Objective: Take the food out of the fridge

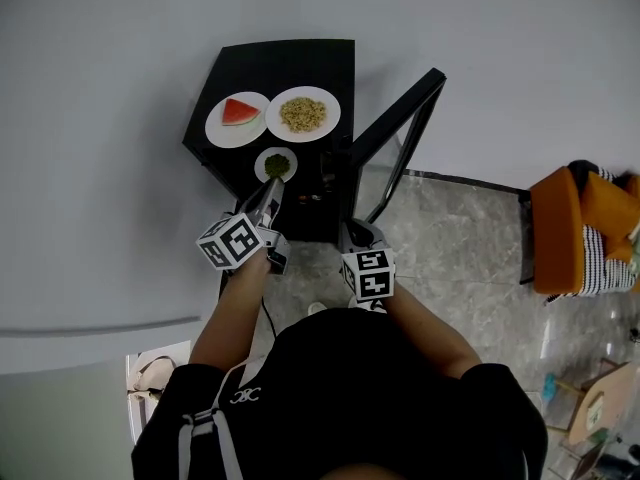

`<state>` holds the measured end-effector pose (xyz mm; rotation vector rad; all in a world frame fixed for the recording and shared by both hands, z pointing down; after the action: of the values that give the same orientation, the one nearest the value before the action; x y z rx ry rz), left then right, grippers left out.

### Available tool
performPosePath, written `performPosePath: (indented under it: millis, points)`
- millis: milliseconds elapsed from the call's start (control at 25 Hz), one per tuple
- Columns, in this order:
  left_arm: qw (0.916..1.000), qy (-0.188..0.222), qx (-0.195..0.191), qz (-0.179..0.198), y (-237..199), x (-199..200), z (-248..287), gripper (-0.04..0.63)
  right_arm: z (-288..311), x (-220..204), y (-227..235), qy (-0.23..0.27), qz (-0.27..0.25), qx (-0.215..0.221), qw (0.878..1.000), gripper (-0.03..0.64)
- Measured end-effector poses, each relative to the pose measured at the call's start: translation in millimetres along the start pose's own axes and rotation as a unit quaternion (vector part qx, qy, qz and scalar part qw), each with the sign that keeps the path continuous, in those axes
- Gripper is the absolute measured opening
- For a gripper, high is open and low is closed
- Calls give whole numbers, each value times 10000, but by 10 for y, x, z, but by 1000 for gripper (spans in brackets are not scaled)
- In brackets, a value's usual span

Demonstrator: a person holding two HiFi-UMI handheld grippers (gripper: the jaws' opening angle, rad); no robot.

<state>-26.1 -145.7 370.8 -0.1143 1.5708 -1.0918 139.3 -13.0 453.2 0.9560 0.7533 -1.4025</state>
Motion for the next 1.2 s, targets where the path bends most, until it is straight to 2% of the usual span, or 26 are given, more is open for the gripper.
performPosePath:
  millis: [80, 120, 240, 360, 480, 640, 840, 1200]
  points:
    - [9969, -58, 257, 738, 27, -61, -62, -2, 8, 27, -25, 25, -22, 49, 10000, -6]
    - [9925, -105, 390, 1153, 46, -105, -92, -2, 10, 32, -38, 32, -36, 72, 10000, -6]
    - [9705, -354, 625, 2302, 119, -304, -170, -2, 14, 27, -73, 29, -71, 121, 9999, -6]
    - [9540, -623, 659, 2856, 160, -543, -232, -2, 18, 36, -84, 45, -90, 125, 9999, -6]
    - [9482, -883, 654, 2981, 143, -772, -281, -2, 12, 45, -77, 72, -36, 126, 9999, -6]
    - [9495, -1106, 637, 2867, 79, -937, -311, -3, 25, 24, -62, 44, 30, 141, 9999, -6]
    - [9553, -1038, 654, 2690, 68, -962, -319, -2, 29, 16, -61, 28, 15, 166, 9999, -6]
    - [9596, -1013, 795, 2502, 1, -956, -334, -2, 36, 31, -62, -11, -41, 166, 9999, -6]
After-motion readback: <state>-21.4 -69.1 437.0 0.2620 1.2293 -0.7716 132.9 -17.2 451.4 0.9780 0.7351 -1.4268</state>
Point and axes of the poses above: the fingertips, and each gripper's own axes: z forward along the fingers, y to its right, x out of its top, the point moved 7 cm from there along -z, backward along the fingers, and after that the axes turned 3 degrees about -z, right-handed, at the moved point
